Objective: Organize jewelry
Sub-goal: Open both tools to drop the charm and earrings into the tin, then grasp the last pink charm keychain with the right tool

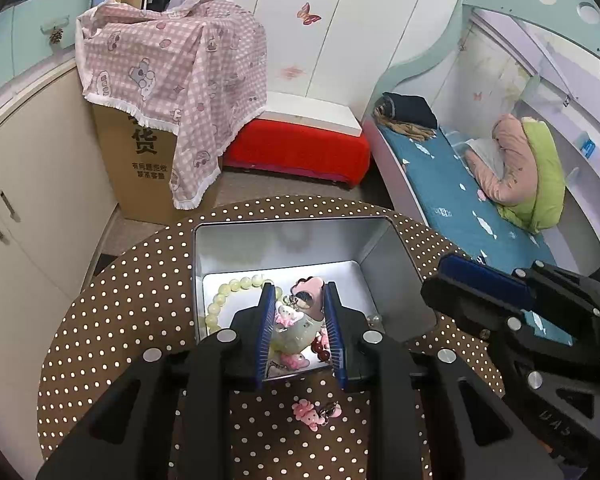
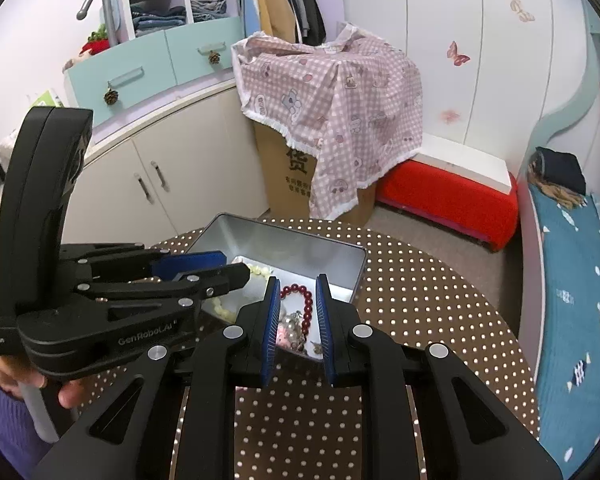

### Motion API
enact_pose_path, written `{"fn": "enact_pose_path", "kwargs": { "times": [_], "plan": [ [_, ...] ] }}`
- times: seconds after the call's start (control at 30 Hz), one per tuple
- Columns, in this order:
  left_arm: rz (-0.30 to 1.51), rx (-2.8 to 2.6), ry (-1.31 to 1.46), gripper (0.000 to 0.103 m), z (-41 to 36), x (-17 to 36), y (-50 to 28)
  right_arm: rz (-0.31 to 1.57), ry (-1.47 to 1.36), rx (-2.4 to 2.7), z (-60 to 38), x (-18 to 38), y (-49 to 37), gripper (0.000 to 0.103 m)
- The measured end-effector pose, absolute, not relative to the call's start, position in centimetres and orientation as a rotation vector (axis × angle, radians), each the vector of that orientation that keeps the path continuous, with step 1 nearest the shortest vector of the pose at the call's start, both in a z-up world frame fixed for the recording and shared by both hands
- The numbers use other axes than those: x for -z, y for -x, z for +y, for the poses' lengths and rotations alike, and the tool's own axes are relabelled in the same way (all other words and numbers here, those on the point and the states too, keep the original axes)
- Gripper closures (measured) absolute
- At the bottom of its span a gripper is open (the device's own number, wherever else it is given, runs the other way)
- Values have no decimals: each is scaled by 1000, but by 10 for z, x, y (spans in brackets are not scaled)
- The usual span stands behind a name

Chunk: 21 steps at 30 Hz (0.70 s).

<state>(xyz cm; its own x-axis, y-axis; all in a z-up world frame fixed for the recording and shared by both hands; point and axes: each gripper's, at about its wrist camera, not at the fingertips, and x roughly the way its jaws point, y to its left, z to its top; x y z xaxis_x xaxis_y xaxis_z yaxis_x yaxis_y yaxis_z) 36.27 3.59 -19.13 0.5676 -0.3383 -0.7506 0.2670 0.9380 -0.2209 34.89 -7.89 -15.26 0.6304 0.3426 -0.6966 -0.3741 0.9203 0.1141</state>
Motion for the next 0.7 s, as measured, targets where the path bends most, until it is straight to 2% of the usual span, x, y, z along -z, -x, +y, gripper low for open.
{"fn": "enact_pose_path", "kwargs": {
  "times": [0.07,0.37,0.53,0.6,0.7],
  "plan": [
    [891,339,86,52,35,190,-360,792,41,-410,-79,155,-348,84],
    [853,321,111,51,45,180,-342,784,21,-411,-88,152,-330,83],
    [807,286,106,46,56,175,-316,786,17,-422,-89,153,-313,82],
    [799,271,110,40,61,175,-308,793,20,-426,-88,156,-306,82],
    [775,241,111,39,70,176,-291,809,26,-440,-83,164,-297,82]
  ]
}}
